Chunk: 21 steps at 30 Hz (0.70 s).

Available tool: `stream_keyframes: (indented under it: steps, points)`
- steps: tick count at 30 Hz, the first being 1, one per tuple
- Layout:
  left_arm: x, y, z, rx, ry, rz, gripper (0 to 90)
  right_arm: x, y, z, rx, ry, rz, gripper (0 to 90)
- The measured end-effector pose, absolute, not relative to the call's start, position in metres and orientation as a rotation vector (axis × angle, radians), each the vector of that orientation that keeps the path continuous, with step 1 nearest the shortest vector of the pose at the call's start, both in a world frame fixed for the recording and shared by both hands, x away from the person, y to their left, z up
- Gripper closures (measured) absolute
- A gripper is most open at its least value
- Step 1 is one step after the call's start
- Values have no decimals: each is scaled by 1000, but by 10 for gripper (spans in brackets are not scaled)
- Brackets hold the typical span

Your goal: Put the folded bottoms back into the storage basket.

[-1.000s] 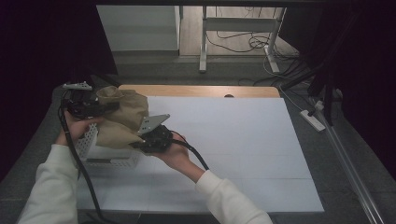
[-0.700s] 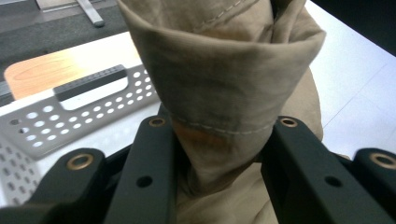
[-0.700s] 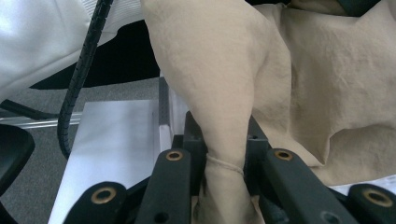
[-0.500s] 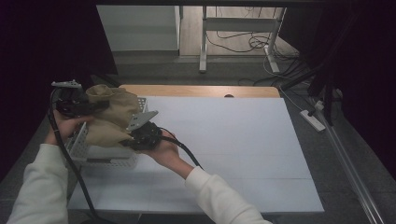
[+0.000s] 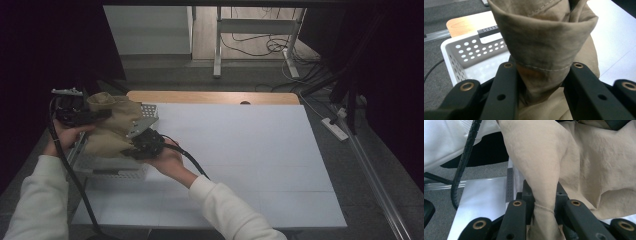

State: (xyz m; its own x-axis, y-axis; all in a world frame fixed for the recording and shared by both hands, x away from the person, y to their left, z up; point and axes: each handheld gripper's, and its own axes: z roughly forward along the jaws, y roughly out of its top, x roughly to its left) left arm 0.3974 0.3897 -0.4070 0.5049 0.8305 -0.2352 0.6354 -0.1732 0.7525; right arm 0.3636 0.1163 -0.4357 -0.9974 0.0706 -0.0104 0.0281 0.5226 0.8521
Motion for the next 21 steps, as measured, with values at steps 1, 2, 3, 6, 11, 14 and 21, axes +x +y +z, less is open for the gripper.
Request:
stream_keyframes:
  steps: [1, 2, 3, 6, 11, 14, 21]
  points:
    - [399, 390, -408, 1900, 1216, 287, 717, 366, 119, -438, 100, 2714, 1514, 770]
    - [401, 390, -409, 1906, 1219, 286, 717, 366, 119, -438, 100, 2714, 1514, 770]
    - [403, 390, -411, 1914, 1223, 286, 717, 367, 120, -439, 111, 2720, 1518, 769]
    - [407, 391, -414, 1929, 1236, 284, 717, 371, 123, -444, 118, 2728, 1509, 769]
    - [412, 393, -420, 1926, 1254, 274, 717, 377, 127, -449, 134, 2739, 1501, 769]
    - [415, 394, -425, 1923, 1260, 262, 717, 379, 129, -452, 137, 2746, 1498, 768]
    - [421, 398, -435, 1914, 1284, 243, 716, 385, 131, -458, 163, 2766, 1506, 768]
